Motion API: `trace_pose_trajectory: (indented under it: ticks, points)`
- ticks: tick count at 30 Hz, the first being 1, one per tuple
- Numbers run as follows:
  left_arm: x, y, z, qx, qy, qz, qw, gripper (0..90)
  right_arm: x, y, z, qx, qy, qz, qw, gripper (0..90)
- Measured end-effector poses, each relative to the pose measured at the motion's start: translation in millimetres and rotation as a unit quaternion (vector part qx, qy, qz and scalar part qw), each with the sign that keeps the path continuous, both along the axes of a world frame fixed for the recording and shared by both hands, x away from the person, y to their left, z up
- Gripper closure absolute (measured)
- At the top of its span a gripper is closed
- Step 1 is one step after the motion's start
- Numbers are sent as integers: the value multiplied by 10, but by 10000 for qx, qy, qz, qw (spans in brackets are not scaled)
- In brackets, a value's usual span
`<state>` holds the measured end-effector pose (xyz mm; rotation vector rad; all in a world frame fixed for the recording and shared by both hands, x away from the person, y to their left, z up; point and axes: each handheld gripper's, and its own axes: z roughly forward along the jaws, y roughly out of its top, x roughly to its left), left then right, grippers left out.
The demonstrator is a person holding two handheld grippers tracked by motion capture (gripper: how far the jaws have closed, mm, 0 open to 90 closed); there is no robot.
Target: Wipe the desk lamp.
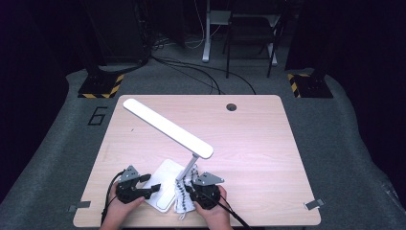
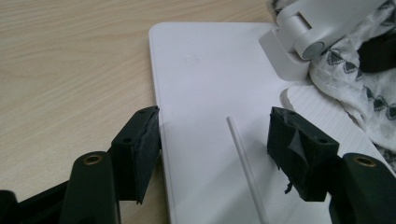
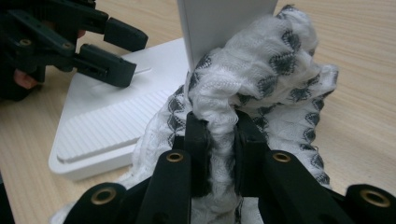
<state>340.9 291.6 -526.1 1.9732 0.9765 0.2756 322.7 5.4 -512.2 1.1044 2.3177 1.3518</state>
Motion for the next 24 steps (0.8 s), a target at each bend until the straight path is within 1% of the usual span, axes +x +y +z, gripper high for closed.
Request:
trace_pose_trajectory:
  ticks: [3,4,5,6,8,9,10,11,12,13,14,15,16,17,18,19,20,21,22,23,24]
  points:
    - [-2,-34,-5,-13,-42,-20,10000,348,42,-43,8,-4,-55,-12,10000,782]
    - [-5,-36,4,14,8,-82,10000,348,50,-58,13,-18,-48,-45,10000,782]
    - [-10,-47,3,18,-1,-80,10000,348,54,-70,17,0,-19,-87,10000,782]
    - [-14,-60,3,15,-7,-90,10000,348,66,-89,19,-13,-52,-124,9999,781]
    - [-26,-83,6,0,20,-110,9999,349,90,-126,26,-4,-46,-149,9999,780]
    - [-23,-83,12,77,11,-222,9997,349,107,-145,30,-9,-90,-164,9998,780]
    - [-34,-105,6,51,-6,-183,9998,349,114,-159,36,-5,-79,-199,9998,780]
    - [-33,-112,11,82,-25,-240,9997,349,119,-176,41,-2,-59,-243,9997,780]
    - [-45,-131,13,55,-11,-228,9997,349,132,-193,41,17,-64,-264,9996,779]
    - [-47,-140,19,85,-51,-291,9995,349,144,-209,42,40,-62,-273,9996,779]
    - [-59,-157,23,60,-17,-280,9996,349,155,-228,47,20,-88,-297,9995,779]
    - [-58,-165,28,92,-41,-348,9993,349,162,-242,53,16,-69,-328,9994,779]
    - [-72,-186,29,55,-20,-319,9995,349,167,-257,56,21,-66,-358,9993,779]
    - [-75,-195,34,77,-23,-378,9993,349,175,-269,58,41,-51,-375,9993,779]
    - [-84,-212,33,63,-50,-362,9993,349,182,-280,59,53,-51,-378,9993,779]
    - [-85,-216,42,118,-59,-420,9990,349,190,-291,61,20,-53,-365,9993,779]
    - [-93,-227,42,100,-40,-402,9991,349,195,-296,60,24,-46,-367,9993,778]
    - [-93,-228,44,124,-43,-436,9990,349,198,-300,62,29,-32,-384,9993,778]
    - [-104,-236,43,101,-18,-393,9992,349,205,-307,64,7,-42,-370,9993,777]
    - [-108,-240,39,68,-38,-370,9993,349,208,-309,65,-7,-27,-377,9993,777]
    - [-115,-237,43,69,-3,-410,9991,349,209,-312,67,-13,-36,-399,9992,776]
